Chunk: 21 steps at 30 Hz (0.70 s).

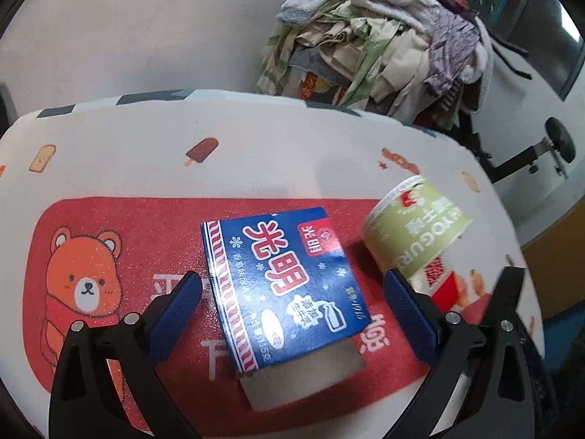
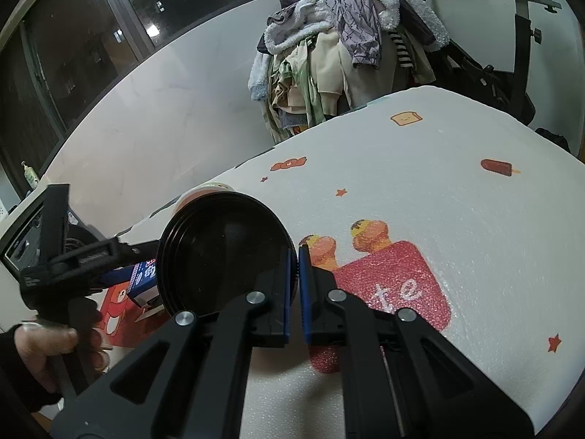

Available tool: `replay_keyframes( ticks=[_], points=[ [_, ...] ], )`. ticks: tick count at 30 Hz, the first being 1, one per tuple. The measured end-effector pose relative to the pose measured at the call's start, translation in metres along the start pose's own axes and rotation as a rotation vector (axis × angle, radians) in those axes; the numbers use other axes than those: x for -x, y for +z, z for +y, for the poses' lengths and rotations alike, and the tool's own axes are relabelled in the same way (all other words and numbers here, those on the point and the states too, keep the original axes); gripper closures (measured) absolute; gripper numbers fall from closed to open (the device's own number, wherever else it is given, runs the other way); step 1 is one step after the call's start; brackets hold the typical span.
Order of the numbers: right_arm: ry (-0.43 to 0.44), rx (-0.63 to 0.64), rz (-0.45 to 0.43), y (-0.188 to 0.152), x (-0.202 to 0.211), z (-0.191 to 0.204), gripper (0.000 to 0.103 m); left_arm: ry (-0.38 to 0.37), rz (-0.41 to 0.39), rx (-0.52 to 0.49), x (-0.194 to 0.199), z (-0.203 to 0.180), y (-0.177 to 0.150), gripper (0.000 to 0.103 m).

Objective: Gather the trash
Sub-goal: 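Grasp the black round lid with the right gripper while the left gripper grasps the blue milk carton, then lift the black lid and blue milk carton off the table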

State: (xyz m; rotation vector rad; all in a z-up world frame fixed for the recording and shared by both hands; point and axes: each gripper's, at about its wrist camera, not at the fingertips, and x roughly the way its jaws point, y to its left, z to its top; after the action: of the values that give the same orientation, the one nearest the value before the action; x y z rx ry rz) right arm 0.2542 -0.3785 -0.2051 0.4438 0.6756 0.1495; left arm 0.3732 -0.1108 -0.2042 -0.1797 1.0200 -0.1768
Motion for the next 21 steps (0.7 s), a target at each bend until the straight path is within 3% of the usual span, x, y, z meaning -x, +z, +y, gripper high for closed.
replay_keyframes(
  ticks=[3, 5, 6, 14, 21],
  points=[
    [0.009, 0.011, 0.005, 0.0, 0.0, 0.001, 0.094, 0.027, 0.011, 0.0, -0.008, 0.002, -0.001, 0.008],
    [0.012, 0.021, 0.005, -0.001, 0.001, 0.002, 0.094, -0.004, 0.004, 0.003, -0.005, 0.005, -0.004, 0.021],
    [0.012, 0.024, 0.005, -0.001, 0.0, 0.003, 0.094, -0.011, 0.006, 0.008, -0.003, 0.008, -0.004, 0.023],
    [0.005, 0.032, 0.0, -0.001, 0.0, 0.006, 0.094, -0.019, -0.034, -0.127, 0.045, 0.014, -0.028, 0.024],
    [-0.011, 0.05, 0.037, 0.001, -0.004, 0.009, 0.094, -0.054, -0.048, -0.141, 0.102, 0.034, -0.068, 0.024]
  ],
)
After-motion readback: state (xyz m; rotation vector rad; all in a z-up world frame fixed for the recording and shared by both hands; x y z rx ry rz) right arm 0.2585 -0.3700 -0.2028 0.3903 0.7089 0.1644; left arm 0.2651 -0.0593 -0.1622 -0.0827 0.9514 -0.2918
